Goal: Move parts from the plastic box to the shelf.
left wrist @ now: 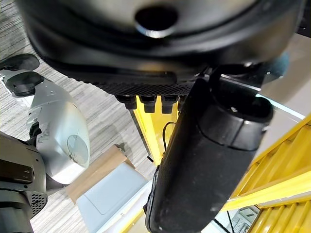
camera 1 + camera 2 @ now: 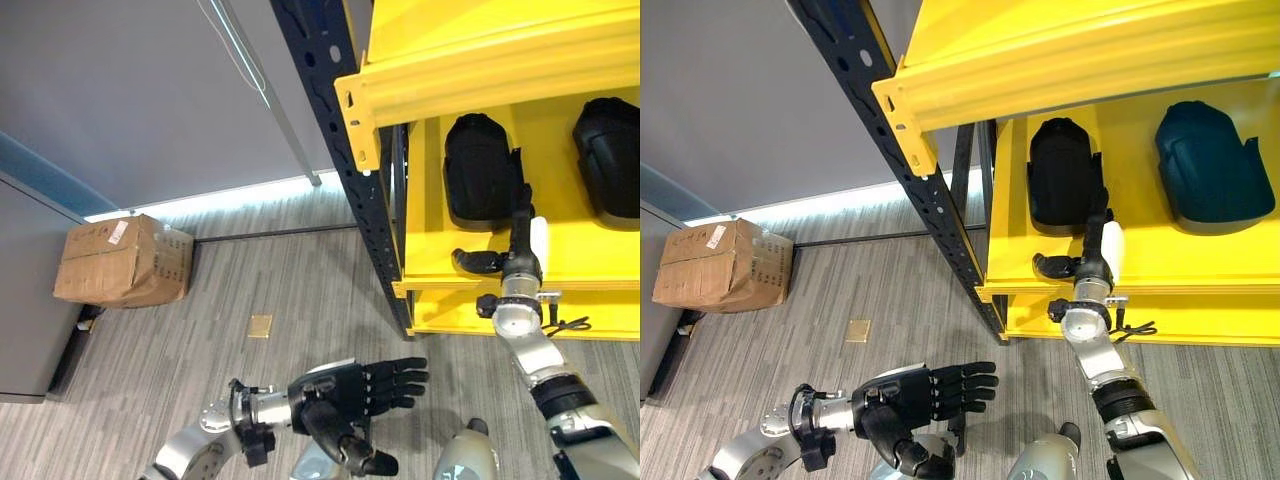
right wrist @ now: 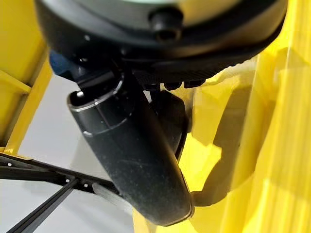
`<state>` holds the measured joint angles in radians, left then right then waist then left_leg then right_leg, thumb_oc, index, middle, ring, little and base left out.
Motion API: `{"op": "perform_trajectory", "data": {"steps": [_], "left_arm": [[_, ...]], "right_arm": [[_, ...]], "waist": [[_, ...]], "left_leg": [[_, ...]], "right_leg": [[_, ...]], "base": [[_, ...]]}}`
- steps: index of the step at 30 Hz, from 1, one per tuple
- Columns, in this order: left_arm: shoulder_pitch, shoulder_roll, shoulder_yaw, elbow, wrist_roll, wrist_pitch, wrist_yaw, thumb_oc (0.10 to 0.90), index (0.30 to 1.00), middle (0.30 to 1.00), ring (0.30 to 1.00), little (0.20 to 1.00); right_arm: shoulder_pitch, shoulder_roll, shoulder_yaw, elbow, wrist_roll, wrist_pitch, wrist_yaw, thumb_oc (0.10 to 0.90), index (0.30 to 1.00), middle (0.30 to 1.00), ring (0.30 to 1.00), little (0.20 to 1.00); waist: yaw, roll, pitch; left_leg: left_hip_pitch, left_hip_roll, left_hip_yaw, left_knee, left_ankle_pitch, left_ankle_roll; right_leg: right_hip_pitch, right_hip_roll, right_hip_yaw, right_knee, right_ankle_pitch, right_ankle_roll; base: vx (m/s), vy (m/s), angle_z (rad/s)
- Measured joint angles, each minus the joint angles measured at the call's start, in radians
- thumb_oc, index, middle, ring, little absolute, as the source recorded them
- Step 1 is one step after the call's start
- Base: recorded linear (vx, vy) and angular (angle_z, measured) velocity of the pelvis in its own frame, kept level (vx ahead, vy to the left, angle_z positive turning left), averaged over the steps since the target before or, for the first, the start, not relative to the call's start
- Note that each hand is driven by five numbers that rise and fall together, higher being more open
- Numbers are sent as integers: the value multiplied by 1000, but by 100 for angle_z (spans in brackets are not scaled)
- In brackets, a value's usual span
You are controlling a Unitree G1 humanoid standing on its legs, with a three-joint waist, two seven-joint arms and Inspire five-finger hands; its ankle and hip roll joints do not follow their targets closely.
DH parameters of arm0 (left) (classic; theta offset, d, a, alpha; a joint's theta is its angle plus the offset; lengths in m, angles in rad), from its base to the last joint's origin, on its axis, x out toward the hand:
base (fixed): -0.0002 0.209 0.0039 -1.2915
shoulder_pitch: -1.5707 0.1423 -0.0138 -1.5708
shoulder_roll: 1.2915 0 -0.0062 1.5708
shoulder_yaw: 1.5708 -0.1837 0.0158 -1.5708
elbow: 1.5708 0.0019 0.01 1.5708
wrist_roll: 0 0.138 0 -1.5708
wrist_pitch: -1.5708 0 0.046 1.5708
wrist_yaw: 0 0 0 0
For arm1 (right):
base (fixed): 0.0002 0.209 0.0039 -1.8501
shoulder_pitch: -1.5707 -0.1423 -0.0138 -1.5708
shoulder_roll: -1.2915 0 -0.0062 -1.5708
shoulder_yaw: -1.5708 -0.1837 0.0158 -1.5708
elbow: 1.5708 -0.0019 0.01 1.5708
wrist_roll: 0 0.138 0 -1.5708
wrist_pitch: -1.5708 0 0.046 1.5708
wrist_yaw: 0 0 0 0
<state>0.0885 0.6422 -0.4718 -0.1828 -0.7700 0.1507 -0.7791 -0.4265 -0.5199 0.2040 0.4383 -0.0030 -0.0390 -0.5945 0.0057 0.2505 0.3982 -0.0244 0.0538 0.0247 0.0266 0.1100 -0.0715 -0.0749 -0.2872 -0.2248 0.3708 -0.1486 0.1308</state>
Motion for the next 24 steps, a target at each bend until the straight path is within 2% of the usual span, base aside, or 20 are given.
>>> {"op": "perform_trajectory", "data": {"steps": [7, 10, 14, 24], "left_arm": [[-9, 0, -4, 3, 0, -8, 26, 900, 1000, 1000, 1000, 1000], [-10, 0, -4, 7, -1, -9, 27, 900, 1000, 1000, 1000, 1000], [-9, 0, -4, 7, -1, -12, 27, 900, 1000, 1000, 1000, 1000], [-5, 0, -4, 7, -2, -41, 26, 900, 1000, 1000, 1000, 1000]], "right_arm": [[25, 0, -1, -46, -87, -40, -50, 900, 1000, 1000, 1000, 1000], [49, -2, 2, -127, -133, -106, -39, 900, 1000, 1000, 1000, 1000], [71, -9, 27, -177, -134, -152, -13, 900, 1000, 1000, 1000, 1000], [85, -7, 57, -220, -142, -183, 7, 900, 1000, 1000, 1000, 1000]], "waist": [[-1, 2, 1], [-1, 3, 1], [-1, 3, 1], [-4, 13, 6]], "left_leg": [[-14, -1, 1, 2, 0, 0], [-13, -1, 3, 2, -1, 1], [-13, -1, 5, 2, -1, 1], [-20, -1, 23, 2, -3, 5]], "right_leg": [[-15, 0, 3, 2, 2, 1], [-15, 0, 4, -1, 2, 1], [-17, 0, 8, 1, 1, 0], [-39, 0, 27, 6, 2, 0]], "base": [[-3, 5, 0], [0, 0, 0], [0, 3, -1], [-6, 16, -4]]}}
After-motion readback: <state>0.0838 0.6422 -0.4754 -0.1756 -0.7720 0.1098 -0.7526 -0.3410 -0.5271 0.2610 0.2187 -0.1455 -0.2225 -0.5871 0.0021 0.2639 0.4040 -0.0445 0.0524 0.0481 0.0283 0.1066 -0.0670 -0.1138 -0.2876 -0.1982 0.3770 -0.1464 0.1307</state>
